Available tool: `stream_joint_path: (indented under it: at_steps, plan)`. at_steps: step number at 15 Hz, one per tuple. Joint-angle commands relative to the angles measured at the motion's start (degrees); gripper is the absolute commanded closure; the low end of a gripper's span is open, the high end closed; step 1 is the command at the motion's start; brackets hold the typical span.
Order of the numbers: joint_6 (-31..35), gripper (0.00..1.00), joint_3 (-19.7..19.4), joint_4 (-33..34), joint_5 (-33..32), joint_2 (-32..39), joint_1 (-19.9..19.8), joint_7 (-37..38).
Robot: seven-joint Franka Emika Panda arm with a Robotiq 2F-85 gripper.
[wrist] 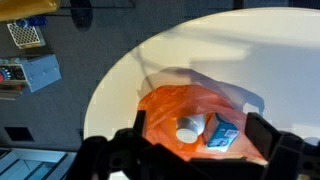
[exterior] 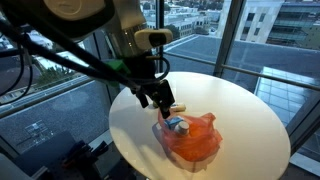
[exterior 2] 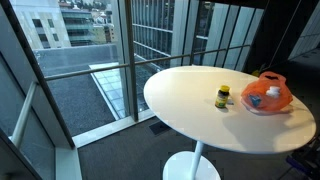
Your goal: Pick up the white bottle from the table and put it in the orange plastic bag.
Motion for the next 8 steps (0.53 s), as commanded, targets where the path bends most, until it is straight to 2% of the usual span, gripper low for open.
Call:
stream_joint_path:
  at_steps: [1, 8]
  plan:
    - [-0.61, 0.0, 1.14, 3.96, 1.7, 2.82, 0.96, 2.27]
    - [-0.36, 0.0, 2.26, 11.8, 5.46, 11.02, 2.8, 6.6]
